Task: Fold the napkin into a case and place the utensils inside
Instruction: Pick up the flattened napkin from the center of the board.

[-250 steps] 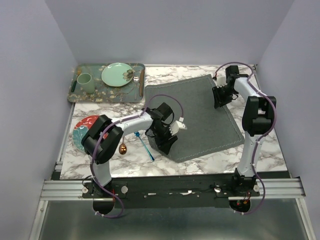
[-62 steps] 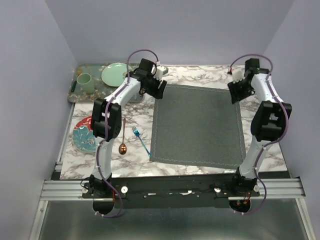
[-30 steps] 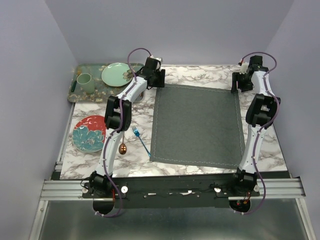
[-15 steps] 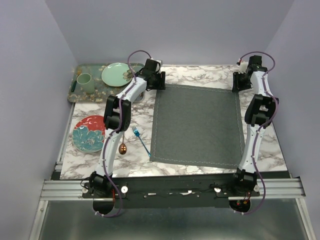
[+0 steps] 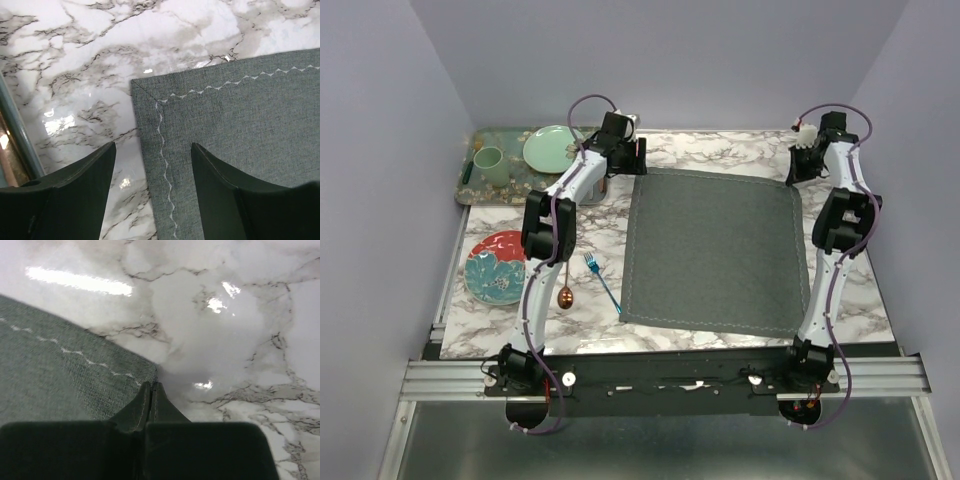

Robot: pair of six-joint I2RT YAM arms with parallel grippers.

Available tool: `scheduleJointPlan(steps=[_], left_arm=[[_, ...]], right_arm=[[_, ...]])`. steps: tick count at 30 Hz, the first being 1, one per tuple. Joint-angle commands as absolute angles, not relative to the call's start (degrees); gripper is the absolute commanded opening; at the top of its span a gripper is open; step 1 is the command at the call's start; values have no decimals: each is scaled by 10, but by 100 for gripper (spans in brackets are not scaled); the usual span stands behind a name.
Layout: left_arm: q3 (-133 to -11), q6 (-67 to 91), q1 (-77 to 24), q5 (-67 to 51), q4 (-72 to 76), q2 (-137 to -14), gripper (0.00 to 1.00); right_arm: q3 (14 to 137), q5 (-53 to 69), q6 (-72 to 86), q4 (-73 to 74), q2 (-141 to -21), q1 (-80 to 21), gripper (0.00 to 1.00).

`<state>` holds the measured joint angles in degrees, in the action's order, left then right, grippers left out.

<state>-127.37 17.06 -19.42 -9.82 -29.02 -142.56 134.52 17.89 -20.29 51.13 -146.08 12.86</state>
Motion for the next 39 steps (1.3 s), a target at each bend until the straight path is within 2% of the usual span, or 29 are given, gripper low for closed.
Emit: scheduleJointPlan(steps=[1, 4, 7, 11, 12, 19, 22, 30, 39], left_arm=[[-1248, 114, -188, -121, -292, -1333, 73], [-1214, 81, -182, -142, -296, -1301, 77], [-1161, 58, -171, -167, -294, -1248, 80], [-1073, 31, -150, -199, -289, -1167, 81], [-1058, 26, -147, -206, -292, -1155, 81], [-906, -58, -127, -242, -309, -1048, 79], [-837, -103, -127, -264, -316, -999, 78], [-733, -176, -167, -274, -332, -936, 70], [-823, -120, -291, -214, -295, -1029, 64]], right_arm=[[1316, 258, -240, 550, -1367, 126, 1], [1282, 295, -281, 588, -1301, 118, 1], [1198, 320, -324, 615, -1226, 115, 1], [1066, 339, -407, 673, -1135, 113, 1], [1002, 339, -424, 682, -1115, 113, 1], [684, 259, -582, 703, -917, 118, 1], [602, 225, -613, 696, -853, 138, 1], [563, 189, -597, 639, -847, 163, 1], [627, 156, -460, 527, -990, 163, 1]])
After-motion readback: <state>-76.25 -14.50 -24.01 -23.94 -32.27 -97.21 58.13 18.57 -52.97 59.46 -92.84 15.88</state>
